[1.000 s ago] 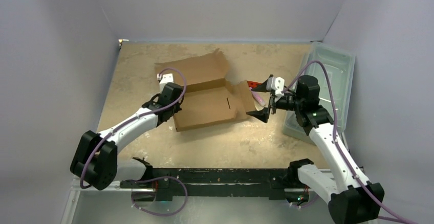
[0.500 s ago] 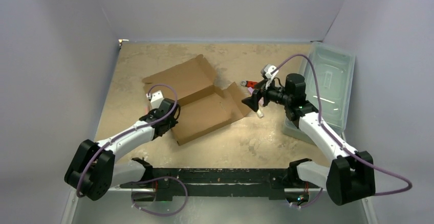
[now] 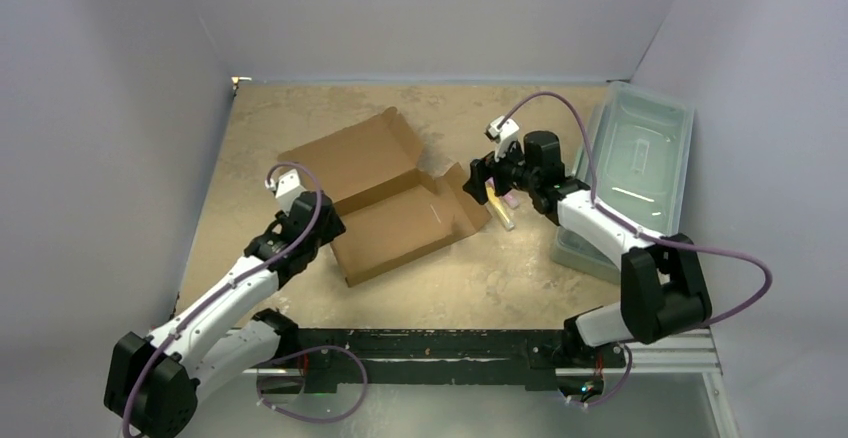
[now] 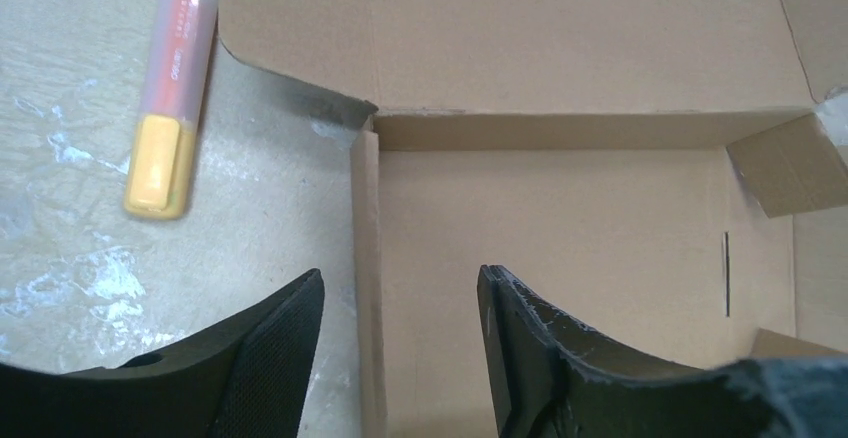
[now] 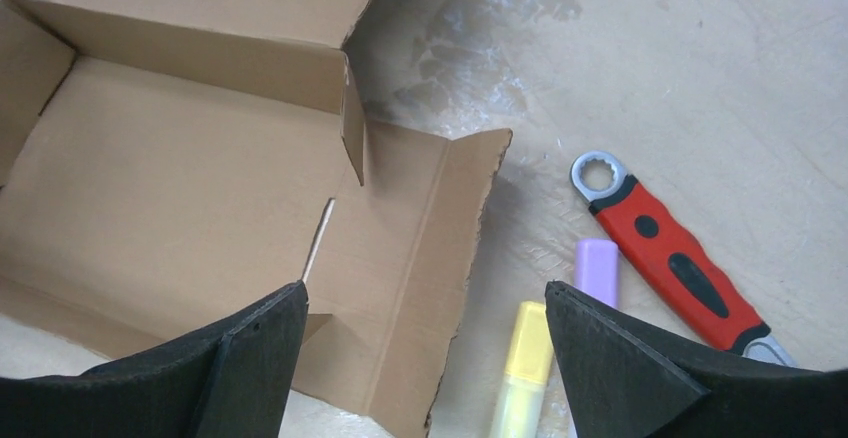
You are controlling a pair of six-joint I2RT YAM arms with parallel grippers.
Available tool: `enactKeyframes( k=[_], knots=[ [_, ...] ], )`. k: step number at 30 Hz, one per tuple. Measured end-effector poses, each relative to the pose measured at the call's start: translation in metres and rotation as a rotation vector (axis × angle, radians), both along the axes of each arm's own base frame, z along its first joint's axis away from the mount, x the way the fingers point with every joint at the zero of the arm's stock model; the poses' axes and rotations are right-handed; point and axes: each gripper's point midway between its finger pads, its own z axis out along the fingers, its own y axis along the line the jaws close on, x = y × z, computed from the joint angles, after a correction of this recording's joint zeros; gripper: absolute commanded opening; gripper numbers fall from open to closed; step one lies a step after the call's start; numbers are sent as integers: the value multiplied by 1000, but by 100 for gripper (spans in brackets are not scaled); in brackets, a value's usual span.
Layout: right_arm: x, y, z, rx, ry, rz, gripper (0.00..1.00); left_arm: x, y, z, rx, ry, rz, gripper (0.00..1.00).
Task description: Fold the paper box
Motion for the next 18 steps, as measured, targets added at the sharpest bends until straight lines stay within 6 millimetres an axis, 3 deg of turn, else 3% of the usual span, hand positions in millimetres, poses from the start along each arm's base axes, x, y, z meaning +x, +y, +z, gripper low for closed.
enactKeyframes(
  k=[5, 11, 14, 18],
  knots=[
    [5, 6, -18, -16, 57, -7, 77, -6, -20, 15, -63, -29, -136, 61],
    [14, 11, -34, -25, 118, -12, 68, -8, -80, 73, -262, -261, -472, 69],
    [15, 12, -43, -33, 151, -15, 67, -1, -102, 88, -269, -293, -597, 70],
    [16, 12, -52, -46, 178, -21, 67, 26, -130, 101, -199, -248, -741, 70]
  ],
)
